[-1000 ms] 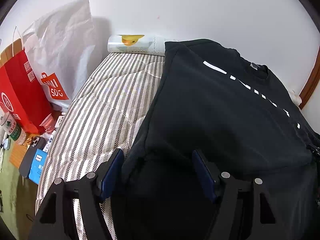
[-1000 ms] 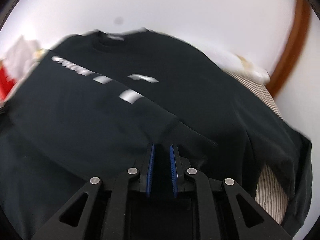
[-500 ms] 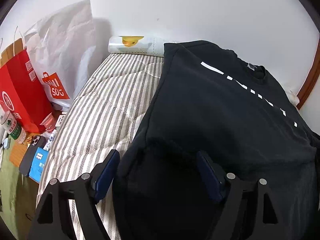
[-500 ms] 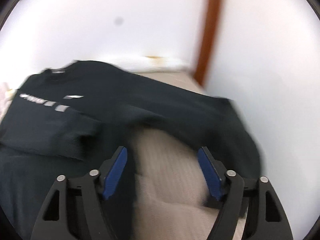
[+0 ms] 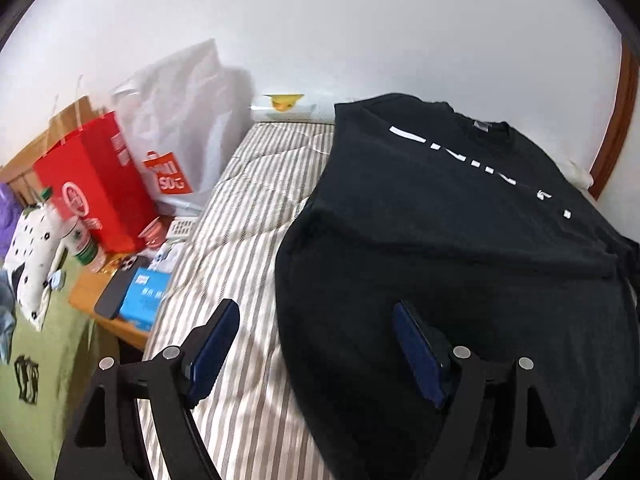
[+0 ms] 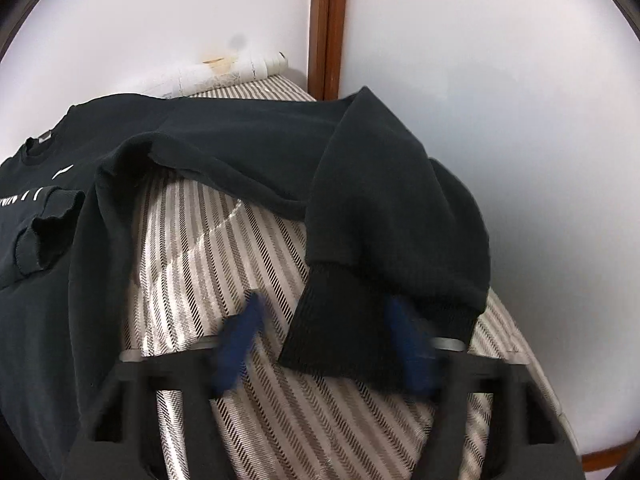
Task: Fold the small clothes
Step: 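Grasp the cuff of the other sleeve with the right gripper, then carry the cuff across the body and open the right gripper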
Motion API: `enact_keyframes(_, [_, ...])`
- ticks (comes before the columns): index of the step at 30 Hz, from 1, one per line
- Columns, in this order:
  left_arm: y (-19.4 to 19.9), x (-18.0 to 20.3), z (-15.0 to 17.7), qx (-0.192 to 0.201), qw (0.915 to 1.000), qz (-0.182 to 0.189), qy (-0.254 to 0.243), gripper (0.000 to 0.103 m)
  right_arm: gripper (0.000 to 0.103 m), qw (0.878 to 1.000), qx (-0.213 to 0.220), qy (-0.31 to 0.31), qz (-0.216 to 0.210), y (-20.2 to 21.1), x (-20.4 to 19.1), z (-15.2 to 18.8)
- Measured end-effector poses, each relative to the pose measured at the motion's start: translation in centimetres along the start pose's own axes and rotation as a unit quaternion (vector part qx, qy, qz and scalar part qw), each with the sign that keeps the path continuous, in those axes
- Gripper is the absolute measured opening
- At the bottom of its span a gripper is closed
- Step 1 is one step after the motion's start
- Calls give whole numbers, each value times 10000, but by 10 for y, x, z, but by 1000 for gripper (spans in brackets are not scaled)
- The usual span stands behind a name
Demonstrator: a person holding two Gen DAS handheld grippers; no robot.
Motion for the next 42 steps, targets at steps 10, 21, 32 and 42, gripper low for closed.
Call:
enact_keyframes(10, [42, 24, 11, 78, 9996, 257, 35, 77, 11, 9958, 412, -248, -778, 61, 28, -19])
enact_keyframes(21, [76, 58, 14, 373, 9968, 684, -190, 77, 11, 9542, 1106, -165, -2774, 211, -60, -68])
enact_keyframes(32, [63, -5, 7, 398, 9976, 546, 177, 77, 11, 9069, 918, 524, -4078, 258, -252, -91])
enact_keyframes(42, [33, 4, -6, 239, 9972, 709, 74, 77, 29, 8912, 354, 794, -4453, 183, -353, -56])
Point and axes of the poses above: each gripper's, at about its wrist camera, not at the fingertips, and y roughly against the way its jaws point, x to its right, z to its underside, the point moved 1 cm from there along -y, roughly the way its jaws point, and after that the axes turned 5 degrees about z, right-handed, at the moved point
